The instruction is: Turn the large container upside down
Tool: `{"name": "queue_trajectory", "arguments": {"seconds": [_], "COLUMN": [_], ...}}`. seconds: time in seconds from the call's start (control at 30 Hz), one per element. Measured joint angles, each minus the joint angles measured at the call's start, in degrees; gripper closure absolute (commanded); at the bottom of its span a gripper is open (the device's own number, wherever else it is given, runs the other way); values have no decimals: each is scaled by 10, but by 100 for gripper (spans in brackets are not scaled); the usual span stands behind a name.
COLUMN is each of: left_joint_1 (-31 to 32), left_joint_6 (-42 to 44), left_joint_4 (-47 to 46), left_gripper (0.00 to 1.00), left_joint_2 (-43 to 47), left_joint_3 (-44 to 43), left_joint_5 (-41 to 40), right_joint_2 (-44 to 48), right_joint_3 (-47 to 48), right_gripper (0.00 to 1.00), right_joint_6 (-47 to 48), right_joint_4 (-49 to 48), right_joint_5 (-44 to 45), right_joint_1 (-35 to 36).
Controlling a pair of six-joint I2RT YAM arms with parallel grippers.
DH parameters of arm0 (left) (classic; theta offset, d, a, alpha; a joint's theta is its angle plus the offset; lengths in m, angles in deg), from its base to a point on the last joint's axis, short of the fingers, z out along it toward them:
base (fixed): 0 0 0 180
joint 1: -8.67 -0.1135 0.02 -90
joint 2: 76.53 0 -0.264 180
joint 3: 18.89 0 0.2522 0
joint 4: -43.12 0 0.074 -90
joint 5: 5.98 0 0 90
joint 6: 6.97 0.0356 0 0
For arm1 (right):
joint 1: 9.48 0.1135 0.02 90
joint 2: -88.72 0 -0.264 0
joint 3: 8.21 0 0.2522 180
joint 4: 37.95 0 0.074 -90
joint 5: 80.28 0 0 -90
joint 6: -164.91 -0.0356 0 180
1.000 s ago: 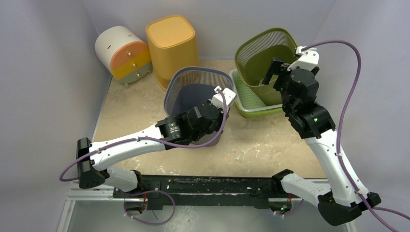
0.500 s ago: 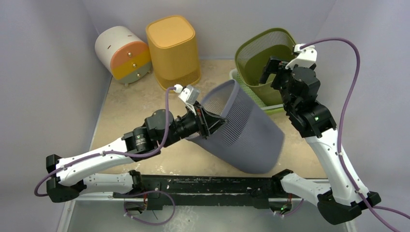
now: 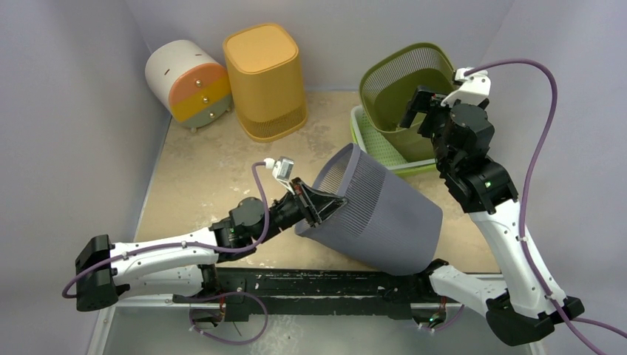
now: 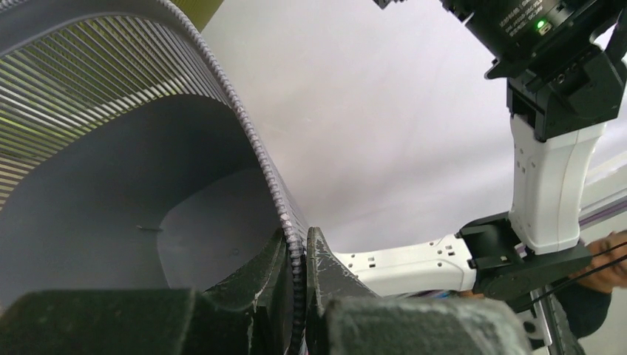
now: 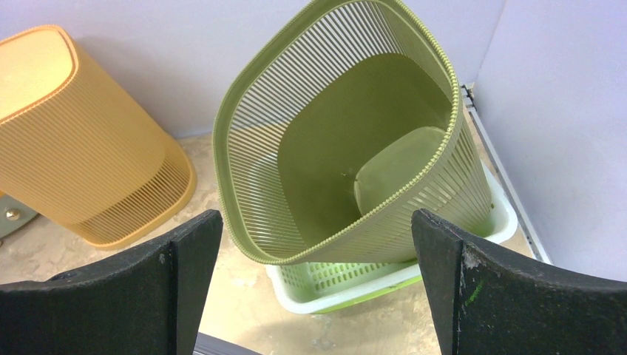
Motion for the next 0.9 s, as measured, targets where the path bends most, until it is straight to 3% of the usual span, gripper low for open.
{"name": "queue_trajectory", "arguments": {"seconds": [0.5, 0.67, 0.9], "left_joint_1": [-3, -14, -57], "left_joint_6": [-70, -108, -151], "left_joint_4": [-289, -418, -501], "left_gripper": [100, 100, 100], "left_joint_2": [25, -37, -141], "left_joint_3": [220, 265, 240], "left_joint_5": [-117, -129, -88], "right_joint_2": [0, -8, -16], "right_joint_3": [-3, -6, -11], "right_gripper": [0, 0, 0], "right_joint_6": [3, 4, 6], "right_joint_4": [-4, -10, -13], "right_joint_5": [3, 3, 3], "right_joint_1": [-2, -3, -4]}}
